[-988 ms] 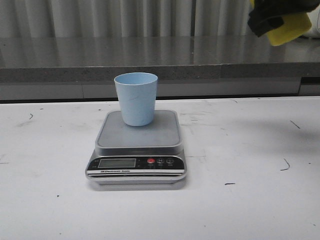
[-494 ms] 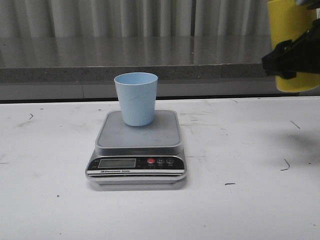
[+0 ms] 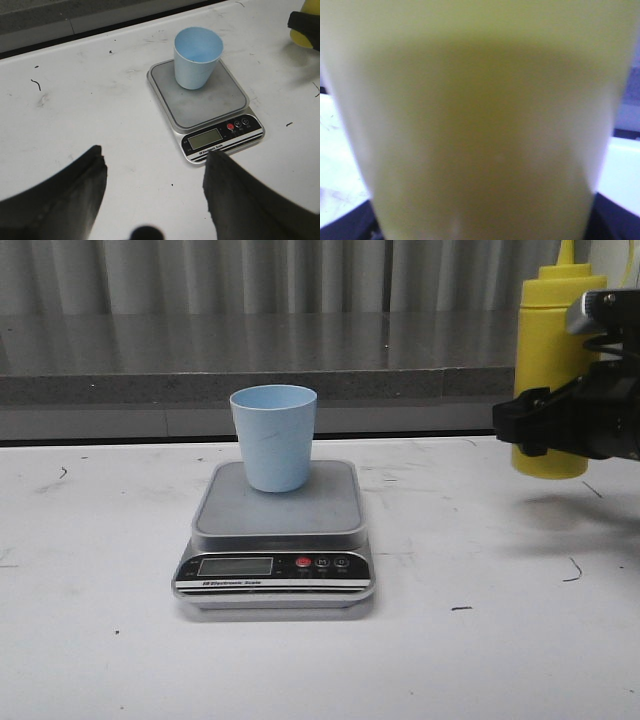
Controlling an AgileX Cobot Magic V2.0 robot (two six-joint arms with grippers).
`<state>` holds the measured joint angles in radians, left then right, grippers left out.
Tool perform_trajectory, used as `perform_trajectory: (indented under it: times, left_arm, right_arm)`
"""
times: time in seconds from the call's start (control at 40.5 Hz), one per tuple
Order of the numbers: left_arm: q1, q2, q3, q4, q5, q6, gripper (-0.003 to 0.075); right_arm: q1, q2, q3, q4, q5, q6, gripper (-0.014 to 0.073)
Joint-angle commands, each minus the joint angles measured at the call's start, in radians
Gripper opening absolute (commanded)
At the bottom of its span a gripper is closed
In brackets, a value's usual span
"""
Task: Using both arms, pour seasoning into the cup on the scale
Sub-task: 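Turn the bottle upright and lower it back to its spot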
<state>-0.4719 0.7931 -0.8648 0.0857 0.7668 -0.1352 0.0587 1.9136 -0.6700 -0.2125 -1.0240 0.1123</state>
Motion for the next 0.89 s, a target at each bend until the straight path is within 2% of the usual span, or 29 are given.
perform_trajectory:
  times: [0.0, 0.371, 0.593, 0.865]
  left_arm:
    - [-0.004, -0.001, -0.025, -0.002, -0.07, 0.0, 0.0421]
    - [-0.004, -0.001, -0.025, -0.002, -0.07, 0.0, 0.0421]
    - [-0.004, -0.001, -0.025, -0.002, -0.07, 0.0, 0.0421]
    - [-0.004, -0.001, -0.025, -0.002, -0.07, 0.0, 0.0421]
  right_arm:
    - [-0.009, 0.003, -0.045, 0.003, -0.167, 0.005, 0.0361]
    - [-0.009, 0.106, -0.118, -0.037, -0.187, 0.003, 0.037]
    - [-0.009, 0.106, -0.122, -0.038, -0.127, 0.003, 0.0481]
    - [-0.008, 0.106, -0.12, -0.04, -0.143, 0.005, 0.0596]
